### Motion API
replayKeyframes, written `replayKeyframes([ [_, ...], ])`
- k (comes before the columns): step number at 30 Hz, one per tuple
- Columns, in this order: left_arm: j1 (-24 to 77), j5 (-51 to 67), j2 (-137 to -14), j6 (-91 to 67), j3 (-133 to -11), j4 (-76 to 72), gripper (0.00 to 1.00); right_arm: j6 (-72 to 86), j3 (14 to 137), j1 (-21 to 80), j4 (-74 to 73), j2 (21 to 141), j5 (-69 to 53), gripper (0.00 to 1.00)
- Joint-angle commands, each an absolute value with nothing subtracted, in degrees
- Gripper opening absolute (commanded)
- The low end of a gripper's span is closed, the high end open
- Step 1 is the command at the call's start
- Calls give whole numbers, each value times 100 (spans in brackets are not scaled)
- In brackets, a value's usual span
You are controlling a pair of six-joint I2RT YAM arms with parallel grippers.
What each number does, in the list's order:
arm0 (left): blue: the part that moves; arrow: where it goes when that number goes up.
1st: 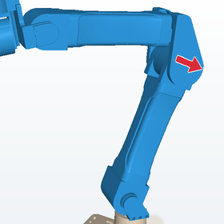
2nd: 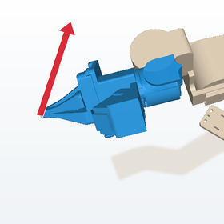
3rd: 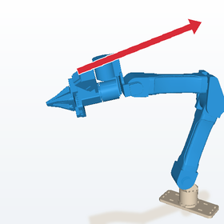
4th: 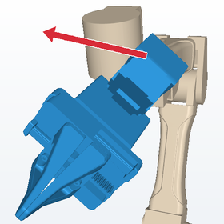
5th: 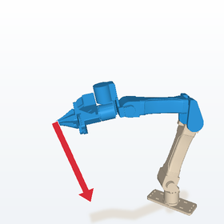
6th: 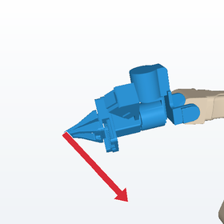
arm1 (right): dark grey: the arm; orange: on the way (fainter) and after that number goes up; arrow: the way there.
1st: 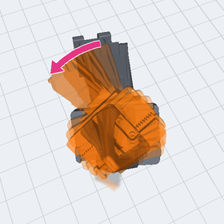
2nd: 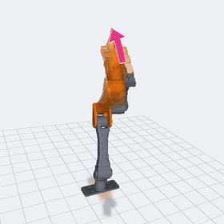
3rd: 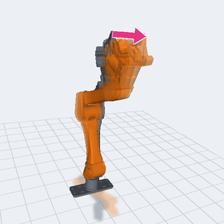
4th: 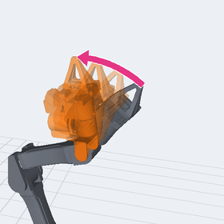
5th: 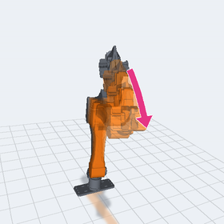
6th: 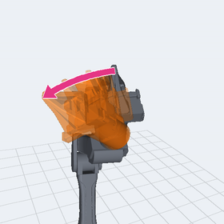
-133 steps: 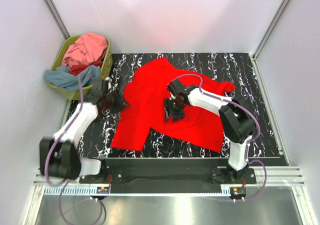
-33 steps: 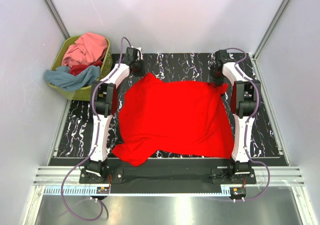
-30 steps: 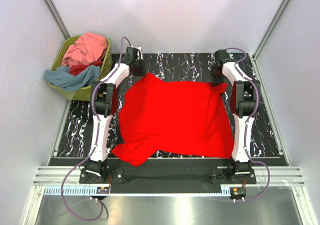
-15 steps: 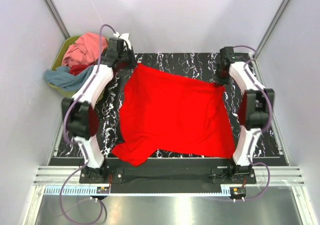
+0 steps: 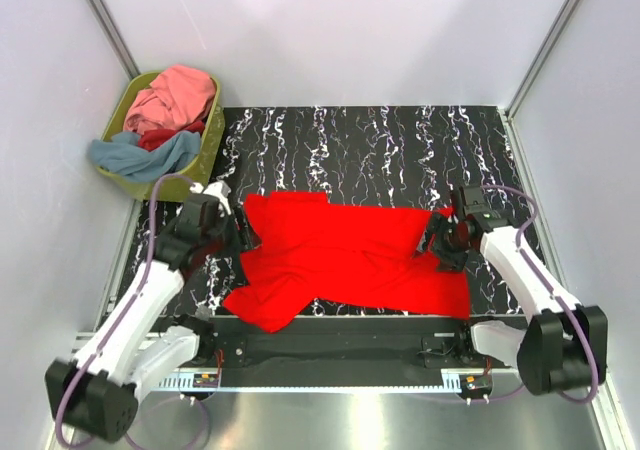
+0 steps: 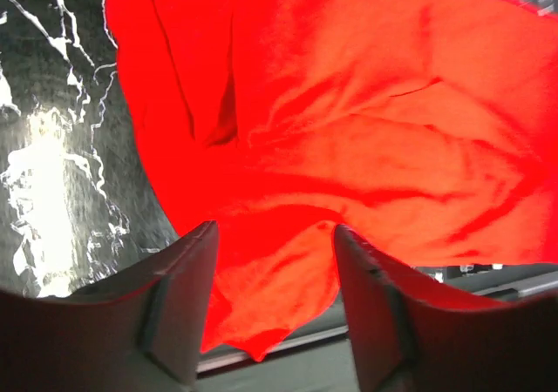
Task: Fold and stack the t-shirts
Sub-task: Flatten the tshirt out
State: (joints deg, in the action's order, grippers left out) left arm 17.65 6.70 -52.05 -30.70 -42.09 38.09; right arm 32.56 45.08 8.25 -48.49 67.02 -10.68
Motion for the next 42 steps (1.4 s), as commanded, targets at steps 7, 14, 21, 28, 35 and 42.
replayKeyframes([
  [7, 1784, 729, -6034, -2910, -4974, 3630, 58, 2927, 5501, 397, -4825, 7224, -448, 80],
  [14, 2284, 440, -7899, -1961, -6256, 3498, 60, 2585, 6301, 115, -4667, 8032, -290, 79],
  [21, 1393, 1271, -9596, -1722, -7707, 3533, 56, 2548, 6618, -237, -4544, 8718, -992, 70],
  [28, 984, 2373, -10852, -1793, -8559, 3041, 54, 2628, 6636, -246, -4438, 8930, -1266, 68],
  [35, 967, 2470, -11645, -1942, -9053, 3015, 44, 2566, 6653, -246, -4439, 8991, -1248, 68],
  [42, 967, 2083, -11821, -1837, -8939, 3015, 49, 2505, 6715, -246, -4421, 9149, -1257, 68],
])
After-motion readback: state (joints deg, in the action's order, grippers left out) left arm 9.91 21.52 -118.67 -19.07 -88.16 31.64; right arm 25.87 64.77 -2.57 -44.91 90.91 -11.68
